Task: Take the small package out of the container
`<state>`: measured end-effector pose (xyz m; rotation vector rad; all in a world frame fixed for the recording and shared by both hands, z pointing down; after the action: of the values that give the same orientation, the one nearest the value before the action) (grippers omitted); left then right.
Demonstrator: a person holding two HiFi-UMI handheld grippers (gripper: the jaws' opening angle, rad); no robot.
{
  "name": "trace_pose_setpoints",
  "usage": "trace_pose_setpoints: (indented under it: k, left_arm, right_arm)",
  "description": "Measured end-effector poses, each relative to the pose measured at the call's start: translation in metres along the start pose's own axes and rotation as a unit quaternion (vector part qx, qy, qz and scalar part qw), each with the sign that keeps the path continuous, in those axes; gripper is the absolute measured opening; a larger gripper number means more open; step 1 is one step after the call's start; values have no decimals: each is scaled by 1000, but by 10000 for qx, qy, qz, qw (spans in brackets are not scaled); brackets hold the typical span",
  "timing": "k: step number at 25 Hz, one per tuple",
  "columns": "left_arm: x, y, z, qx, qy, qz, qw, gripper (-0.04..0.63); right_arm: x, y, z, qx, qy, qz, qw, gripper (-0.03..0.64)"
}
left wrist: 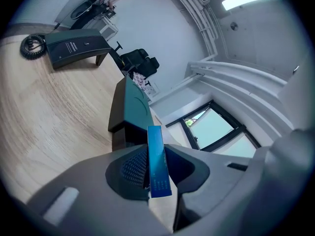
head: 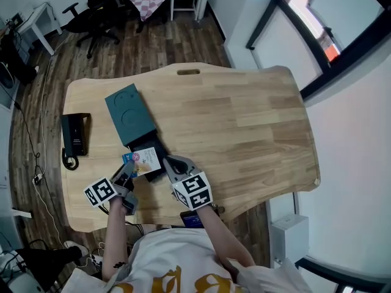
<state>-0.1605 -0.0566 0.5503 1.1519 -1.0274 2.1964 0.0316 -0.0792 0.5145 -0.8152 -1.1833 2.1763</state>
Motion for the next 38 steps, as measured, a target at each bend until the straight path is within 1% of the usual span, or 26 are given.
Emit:
trace_pose_setpoints:
  k: [4, 6, 8, 10, 12, 20, 25, 27, 33, 38]
  left_arm:
    - [-16, 3, -7, -81, -139, 45, 9999, 95]
    - [-23, 3, -13, -143, -278, -16, 9995, 95]
    - [-29, 3, -21, -276, -464, -152, 9984, 95]
    - [-37, 3, -30, -482, -683, -379, 9958, 95]
    - [-41, 2, -37, -611, -799, -488, 9937, 95]
    - [-66, -8, -61, -698, -1015, -294, 9919, 95]
    - [-81, -7, -83, -992, -1356, -83, 9858, 95]
    - [-81, -8, -91, -1071, -1382, -98, 9845, 95]
    - [-78, -7, -117, -1280, -1272, -102, 9835, 95]
    - [-81, -8, -128, -1434, -1312, -137, 9808, 95]
  right_arm:
    - [3, 9, -9, -121, -71, -85, 9999, 5]
    - [6, 14, -14, -226, -103, -58, 9997, 5]
    - [10, 18, -20, -335, -108, -48, 9994, 5]
    - [16, 20, -25, -405, -95, -102, 9991, 5]
    - [22, 20, -32, -463, -87, -151, 9988, 5]
    - [36, 23, -58, -704, -141, -214, 9972, 5]
    - [46, 18, -68, -751, -127, -242, 9968, 5]
    - [52, 15, -71, -760, -100, -255, 9967, 5]
    - [69, 19, -77, -848, -40, -355, 9958, 5]
    - [69, 21, -85, -922, -93, -389, 9949, 5]
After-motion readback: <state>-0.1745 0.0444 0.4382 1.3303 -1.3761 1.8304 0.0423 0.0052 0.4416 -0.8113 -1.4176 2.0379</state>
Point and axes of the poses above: the fingertips, and each gripper's own axes: z forward along the fingers, x to its left, y out of its top, the point moved 5 cm from there along -z, backward along the fingers, and after that the axes turned 2 degrees about y, right-handed, at the moved point
